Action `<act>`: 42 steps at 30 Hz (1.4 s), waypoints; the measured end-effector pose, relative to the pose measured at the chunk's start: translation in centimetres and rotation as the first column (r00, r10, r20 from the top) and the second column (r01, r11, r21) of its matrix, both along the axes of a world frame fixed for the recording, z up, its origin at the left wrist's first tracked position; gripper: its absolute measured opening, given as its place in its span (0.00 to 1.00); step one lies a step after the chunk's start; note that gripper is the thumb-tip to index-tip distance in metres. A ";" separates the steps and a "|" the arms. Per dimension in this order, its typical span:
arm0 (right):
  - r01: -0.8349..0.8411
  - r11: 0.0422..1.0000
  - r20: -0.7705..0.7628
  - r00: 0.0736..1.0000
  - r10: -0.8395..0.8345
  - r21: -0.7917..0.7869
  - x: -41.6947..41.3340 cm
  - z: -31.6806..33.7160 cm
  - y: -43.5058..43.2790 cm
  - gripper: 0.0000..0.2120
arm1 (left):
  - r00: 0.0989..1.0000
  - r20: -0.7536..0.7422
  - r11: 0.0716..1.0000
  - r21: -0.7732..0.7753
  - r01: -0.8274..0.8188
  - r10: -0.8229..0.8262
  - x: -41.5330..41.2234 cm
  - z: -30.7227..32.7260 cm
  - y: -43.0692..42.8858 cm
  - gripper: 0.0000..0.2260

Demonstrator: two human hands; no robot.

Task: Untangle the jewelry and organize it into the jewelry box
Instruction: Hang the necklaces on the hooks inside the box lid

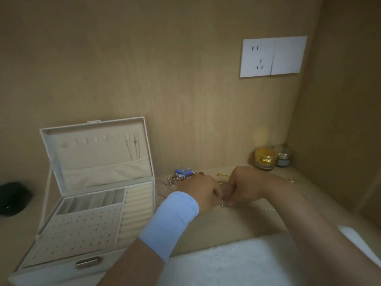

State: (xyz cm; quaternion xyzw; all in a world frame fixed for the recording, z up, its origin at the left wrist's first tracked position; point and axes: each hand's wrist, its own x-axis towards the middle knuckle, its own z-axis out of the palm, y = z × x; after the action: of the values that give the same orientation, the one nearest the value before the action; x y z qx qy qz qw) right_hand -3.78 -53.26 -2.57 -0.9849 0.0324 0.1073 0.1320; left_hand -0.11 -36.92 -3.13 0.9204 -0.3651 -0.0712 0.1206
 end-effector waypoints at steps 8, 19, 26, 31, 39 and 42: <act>0.045 0.998 -0.068 0.997 -0.043 0.036 0.6 -1.7 -1.2 0.13 | 0.998 0.062 0.998 0.065 -0.016 0.012 0.4 -2.6 -1.8 0.09; -0.018 0.960 -0.122 0.991 0.054 0.280 0.2 -0.1 -0.9 0.08 | 0.988 0.153 0.993 -0.122 -0.001 0.019 0.3 -1.7 -0.3 0.07; -0.032 0.884 -0.110 0.990 0.094 0.467 -0.9 2.9 0.0 0.06 | 0.972 -0.231 0.805 -0.570 -0.164 0.035 1.1 2.4 3.4 0.09; -0.113 0.825 0.030 0.993 0.116 0.553 -0.8 5.1 2.5 0.06 | 0.899 -0.436 0.632 -0.710 -0.309 -0.050 1.3 4.8 6.7 0.07; -0.266 0.662 0.285 0.955 0.081 0.701 1.8 8.9 10.0 0.09 | 0.866 -0.477 0.368 -0.840 -0.399 -0.150 3.5 8.4 13.5 0.09; -0.328 0.574 0.337 0.937 0.094 0.750 2.9 10.0 13.1 0.09 | 0.877 -0.453 0.290 -0.871 -0.396 -0.162 4.2 9.5 16.3 0.08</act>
State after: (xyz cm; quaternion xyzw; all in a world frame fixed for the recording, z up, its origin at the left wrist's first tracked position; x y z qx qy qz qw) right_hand -0.87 -40.20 7.41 -0.8233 -0.1550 -0.0047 0.5460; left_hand 4.04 -20.61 6.37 0.6462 -0.2236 -0.0473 0.7281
